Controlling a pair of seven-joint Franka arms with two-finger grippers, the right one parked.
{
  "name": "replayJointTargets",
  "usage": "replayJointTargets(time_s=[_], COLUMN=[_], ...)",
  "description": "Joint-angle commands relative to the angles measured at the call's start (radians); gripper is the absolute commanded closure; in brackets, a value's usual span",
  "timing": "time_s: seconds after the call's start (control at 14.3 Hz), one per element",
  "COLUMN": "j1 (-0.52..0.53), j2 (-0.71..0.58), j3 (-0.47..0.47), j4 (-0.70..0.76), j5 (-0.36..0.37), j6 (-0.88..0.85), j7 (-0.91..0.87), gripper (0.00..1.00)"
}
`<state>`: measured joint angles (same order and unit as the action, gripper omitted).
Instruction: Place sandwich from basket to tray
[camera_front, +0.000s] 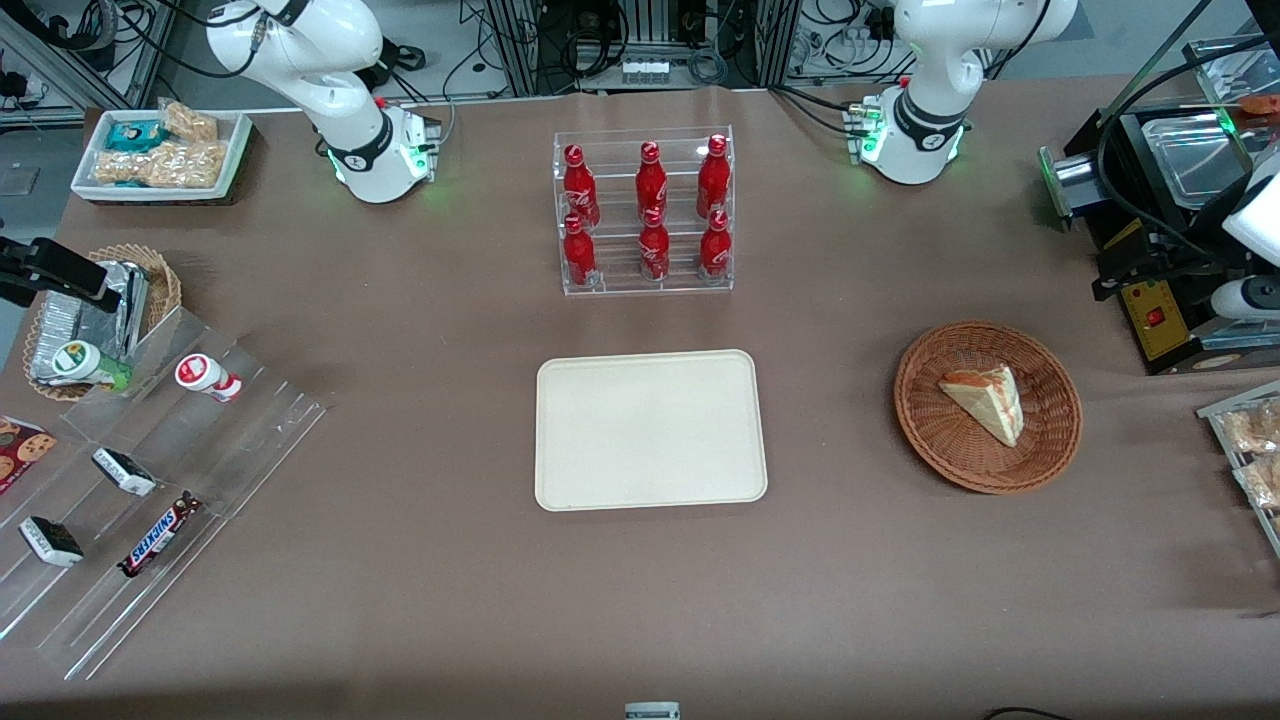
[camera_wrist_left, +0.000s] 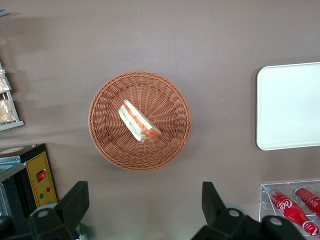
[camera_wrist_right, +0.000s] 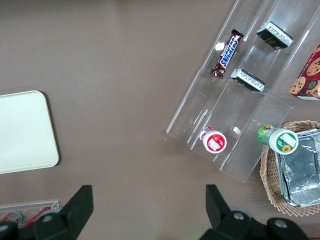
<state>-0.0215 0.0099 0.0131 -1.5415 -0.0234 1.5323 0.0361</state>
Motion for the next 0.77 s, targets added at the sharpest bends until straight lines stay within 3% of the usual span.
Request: replayJointTargets(time_s=[0.0, 0.7], j1=[-0.009, -0.008], j2=[-0.007, -0.005], j3=[0.001, 0.005], j4=[0.008, 0.003], j5=[0.013, -0.003], j6=[-0.018, -0.055], j7=[0.008, 0.002], gripper=[0.0, 0.0])
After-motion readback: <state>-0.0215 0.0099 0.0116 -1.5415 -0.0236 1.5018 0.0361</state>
